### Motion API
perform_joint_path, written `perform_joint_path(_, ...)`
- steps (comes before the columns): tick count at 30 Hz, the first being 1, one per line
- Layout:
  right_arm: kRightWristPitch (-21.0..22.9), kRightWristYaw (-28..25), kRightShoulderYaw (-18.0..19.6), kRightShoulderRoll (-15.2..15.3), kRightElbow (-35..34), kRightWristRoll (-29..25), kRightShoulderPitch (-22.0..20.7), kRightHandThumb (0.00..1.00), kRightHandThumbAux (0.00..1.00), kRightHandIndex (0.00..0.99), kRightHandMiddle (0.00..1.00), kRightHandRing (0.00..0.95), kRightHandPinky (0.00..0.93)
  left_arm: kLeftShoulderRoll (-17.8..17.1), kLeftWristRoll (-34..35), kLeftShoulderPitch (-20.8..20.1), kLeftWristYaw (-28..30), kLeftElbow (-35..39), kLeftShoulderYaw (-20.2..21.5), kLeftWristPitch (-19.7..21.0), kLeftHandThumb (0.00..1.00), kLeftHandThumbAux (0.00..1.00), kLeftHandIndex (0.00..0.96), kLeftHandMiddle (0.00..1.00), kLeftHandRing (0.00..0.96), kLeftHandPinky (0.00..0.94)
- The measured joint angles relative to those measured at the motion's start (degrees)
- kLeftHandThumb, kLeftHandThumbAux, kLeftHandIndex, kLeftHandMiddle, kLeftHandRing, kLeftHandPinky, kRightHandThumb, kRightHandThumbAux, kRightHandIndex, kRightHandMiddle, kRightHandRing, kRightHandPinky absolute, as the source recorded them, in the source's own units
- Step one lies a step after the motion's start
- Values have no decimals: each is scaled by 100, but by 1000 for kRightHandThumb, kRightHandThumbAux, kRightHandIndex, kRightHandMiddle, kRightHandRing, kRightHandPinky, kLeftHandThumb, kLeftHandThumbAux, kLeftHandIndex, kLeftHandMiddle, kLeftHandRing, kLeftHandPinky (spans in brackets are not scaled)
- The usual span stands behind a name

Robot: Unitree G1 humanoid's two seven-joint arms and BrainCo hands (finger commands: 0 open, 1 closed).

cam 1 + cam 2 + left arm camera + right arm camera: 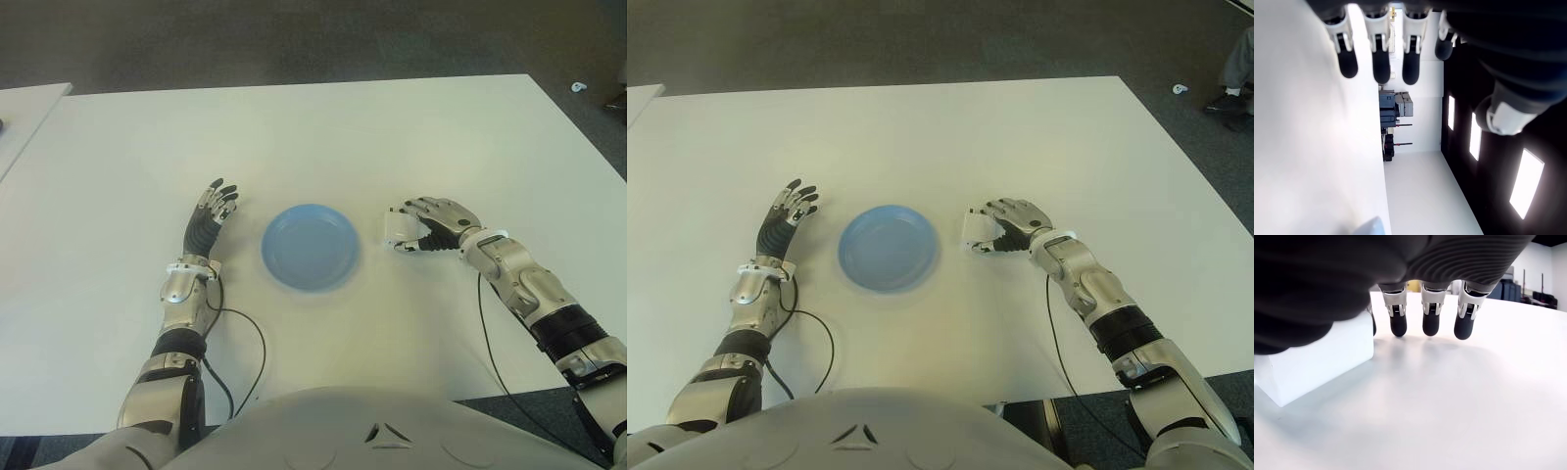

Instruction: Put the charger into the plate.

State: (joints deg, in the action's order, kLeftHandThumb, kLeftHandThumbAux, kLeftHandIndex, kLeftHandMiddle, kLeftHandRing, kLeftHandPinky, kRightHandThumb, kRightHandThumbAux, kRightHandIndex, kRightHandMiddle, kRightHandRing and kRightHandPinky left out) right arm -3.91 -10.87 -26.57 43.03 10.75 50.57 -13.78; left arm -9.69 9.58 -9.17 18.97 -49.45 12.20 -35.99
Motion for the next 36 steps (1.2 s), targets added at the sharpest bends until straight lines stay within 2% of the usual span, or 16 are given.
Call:
perform_joint_path(3,-34,-85,42,40,-43,-1,1,206,215,0,12,36,130,0,0,0,-1,0,0,0,0,501,82,183,175,182)
perform_joint_path(8,-132,-131,108,110,-125,-8,7,213,235,22,117,152,266,2,-1,1,-23,0,0,0,0,501,86,191,182,190)
perform_joint_path(15,-407,33,286,124,-151,-61,22,320,335,197,311,353,491,5,-1,0,-55,0,-3,0,0,499,90,191,184,196)
perform_joint_path(20,-596,374,461,97,-144,-151,59,444,425,323,478,482,604,5,-5,1,-70,0,-5,-2,0,506,95,196,189,198)
perform_joint_path(26,-805,1118,655,-51,49,-175,92,559,449,433,628,627,690,7,-34,2,-105,0,-9,-24,0,507,88,197,184,186)
perform_joint_path(30,-874,1597,752,-197,216,-177,123,569,442,477,682,684,728,9,-48,4,-128,0,-9,-33,0,506,87,196,184,185)
perform_joint_path(36,-938,2028,796,-300,370,-162,151,535,456,510,737,745,768,10,-49,6,-136,0,-8,-43,0,499,82,193,182,183)
